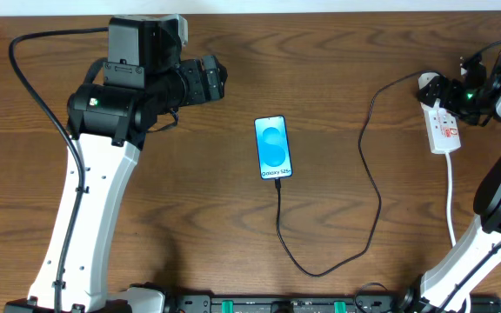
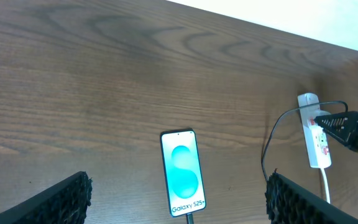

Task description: Plug charger to phone and switch on socket

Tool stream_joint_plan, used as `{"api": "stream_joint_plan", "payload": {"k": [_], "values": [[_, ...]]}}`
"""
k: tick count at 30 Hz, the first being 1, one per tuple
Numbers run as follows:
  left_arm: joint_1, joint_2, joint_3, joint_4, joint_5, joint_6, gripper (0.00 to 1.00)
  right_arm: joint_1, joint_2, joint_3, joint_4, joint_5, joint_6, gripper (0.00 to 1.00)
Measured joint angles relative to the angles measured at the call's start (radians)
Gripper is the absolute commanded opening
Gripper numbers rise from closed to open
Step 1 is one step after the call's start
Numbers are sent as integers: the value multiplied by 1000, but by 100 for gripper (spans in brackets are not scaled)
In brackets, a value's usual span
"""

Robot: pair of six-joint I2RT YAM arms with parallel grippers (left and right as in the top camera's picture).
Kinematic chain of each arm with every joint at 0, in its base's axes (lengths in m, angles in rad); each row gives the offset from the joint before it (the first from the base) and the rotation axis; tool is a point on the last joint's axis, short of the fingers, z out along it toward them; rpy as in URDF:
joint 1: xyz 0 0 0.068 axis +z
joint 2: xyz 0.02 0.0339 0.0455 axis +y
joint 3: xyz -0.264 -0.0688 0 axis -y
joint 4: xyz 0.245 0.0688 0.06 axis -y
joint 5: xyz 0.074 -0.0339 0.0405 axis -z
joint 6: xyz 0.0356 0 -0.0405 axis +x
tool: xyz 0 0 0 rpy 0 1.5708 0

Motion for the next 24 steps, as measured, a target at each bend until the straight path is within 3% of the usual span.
{"api": "stream_joint_plan", "payload": {"k": [9,17,24], "values": [[0,0,0,0,0,0,89,6,-58,-13,-106,11,46,95],[0,0,0,0,0,0,89,6,-386,-15,-300,319,209,99],[0,0,0,0,0,0,89,6,-619,-14,-325,406,292,99]]}}
